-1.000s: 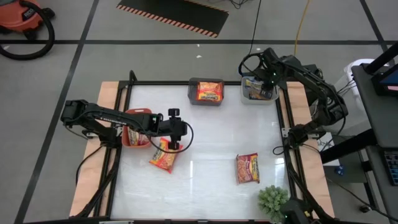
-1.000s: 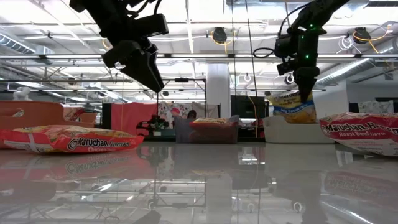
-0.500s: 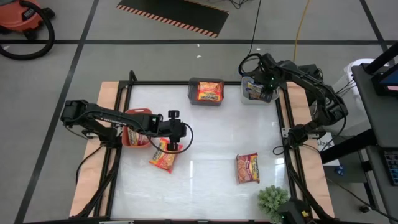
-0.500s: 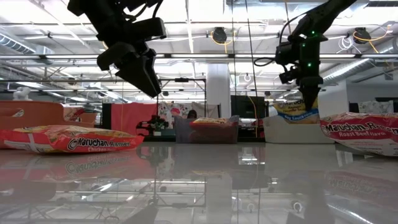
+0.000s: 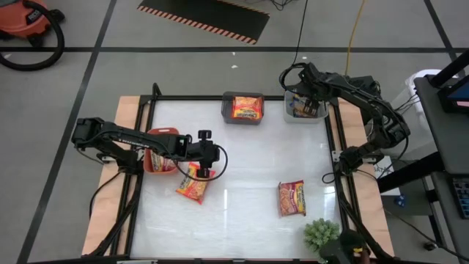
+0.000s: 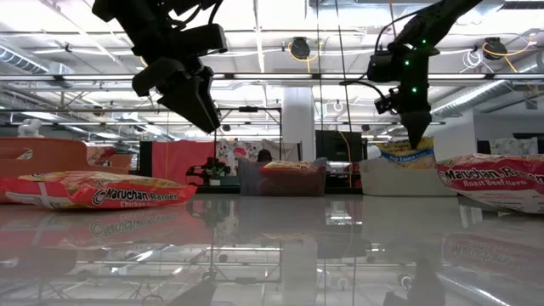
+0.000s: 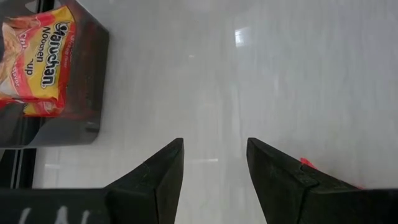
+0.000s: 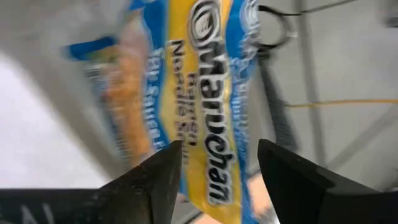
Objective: Sort Maruchan noodles
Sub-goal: Put the blue noodle pack into the gray bin
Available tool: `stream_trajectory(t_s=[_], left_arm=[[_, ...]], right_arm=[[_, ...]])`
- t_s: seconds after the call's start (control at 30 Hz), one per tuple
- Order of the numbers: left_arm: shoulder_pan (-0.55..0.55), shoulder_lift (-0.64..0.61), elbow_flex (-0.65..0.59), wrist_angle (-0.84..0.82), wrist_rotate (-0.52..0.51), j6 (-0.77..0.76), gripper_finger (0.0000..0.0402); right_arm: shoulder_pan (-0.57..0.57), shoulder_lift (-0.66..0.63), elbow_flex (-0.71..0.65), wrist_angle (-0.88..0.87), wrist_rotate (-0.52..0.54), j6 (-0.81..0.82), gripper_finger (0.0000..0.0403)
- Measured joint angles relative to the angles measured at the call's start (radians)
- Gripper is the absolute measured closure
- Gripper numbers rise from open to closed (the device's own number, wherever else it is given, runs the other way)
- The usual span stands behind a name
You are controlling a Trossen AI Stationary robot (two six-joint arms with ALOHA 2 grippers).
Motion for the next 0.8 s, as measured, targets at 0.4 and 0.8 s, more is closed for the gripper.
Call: stream_trajectory(t_s=[0.4,0.8], left_arm=[[0.0,0.0,0.0,-0.001,0.0,0.0,0.022],[0.0,0.0,0.0,-0.001,0.0,-0.003,0.022]], right_arm=[[0.032,-0.001,0.0,0.084,0.013,0.156,0.0254],[0.031,-0.001,-0.055,0.222,-0.043,0.362,0.0387]])
